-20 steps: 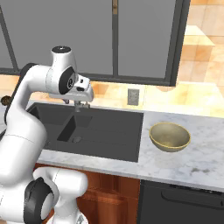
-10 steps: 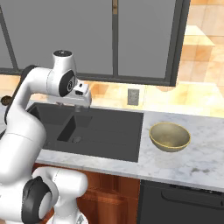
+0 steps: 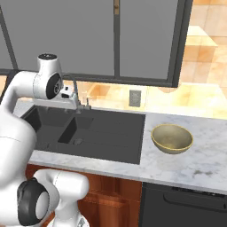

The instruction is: Pick the mug and place it in the sink. Pick the bowl and place it in the open cabinet and then close the cabinet.

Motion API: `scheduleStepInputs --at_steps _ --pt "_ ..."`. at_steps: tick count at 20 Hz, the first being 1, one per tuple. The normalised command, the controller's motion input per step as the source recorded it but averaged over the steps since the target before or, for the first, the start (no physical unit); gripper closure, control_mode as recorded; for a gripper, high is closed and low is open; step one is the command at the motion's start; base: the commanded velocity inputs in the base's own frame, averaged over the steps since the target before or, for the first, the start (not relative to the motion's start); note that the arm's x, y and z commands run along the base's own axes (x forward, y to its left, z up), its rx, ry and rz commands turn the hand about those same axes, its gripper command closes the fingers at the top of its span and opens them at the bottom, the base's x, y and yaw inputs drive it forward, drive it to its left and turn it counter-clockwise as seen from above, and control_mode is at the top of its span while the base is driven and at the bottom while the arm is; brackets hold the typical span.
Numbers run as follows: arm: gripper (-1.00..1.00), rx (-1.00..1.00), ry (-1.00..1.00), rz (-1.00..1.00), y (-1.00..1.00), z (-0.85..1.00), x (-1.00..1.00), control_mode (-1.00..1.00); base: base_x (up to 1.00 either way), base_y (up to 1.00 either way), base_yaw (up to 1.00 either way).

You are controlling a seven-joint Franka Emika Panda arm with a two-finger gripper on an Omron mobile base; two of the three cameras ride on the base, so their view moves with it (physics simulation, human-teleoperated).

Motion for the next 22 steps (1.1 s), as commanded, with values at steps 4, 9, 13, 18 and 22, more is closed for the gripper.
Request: scheduleStepInputs --at_steps 4,9,13,18,22 --pt "-1.0 0.01 0.0 0.12 0.6 -0.03 -0.03 -1.0 0.0 0.0 0.0" --pt "-1.0 0.0 0.0 0.09 0.58 -0.01 -0.14 -1.0 0.0 0.0 0.0" --pt "-1.0 -0.01 0.0 0.1 0.57 0.0 -0.13 -1.0 0.0 0.0 0.0" --pt "-1.0 -0.02 0.0 0.13 0.59 0.0 -0.02 -1.0 0.0 0.0 0.0" --pt "-1.0 0.0 0.0 0.12 0.61 -0.01 -0.01 -1.0 0.0 0.0 0.0"
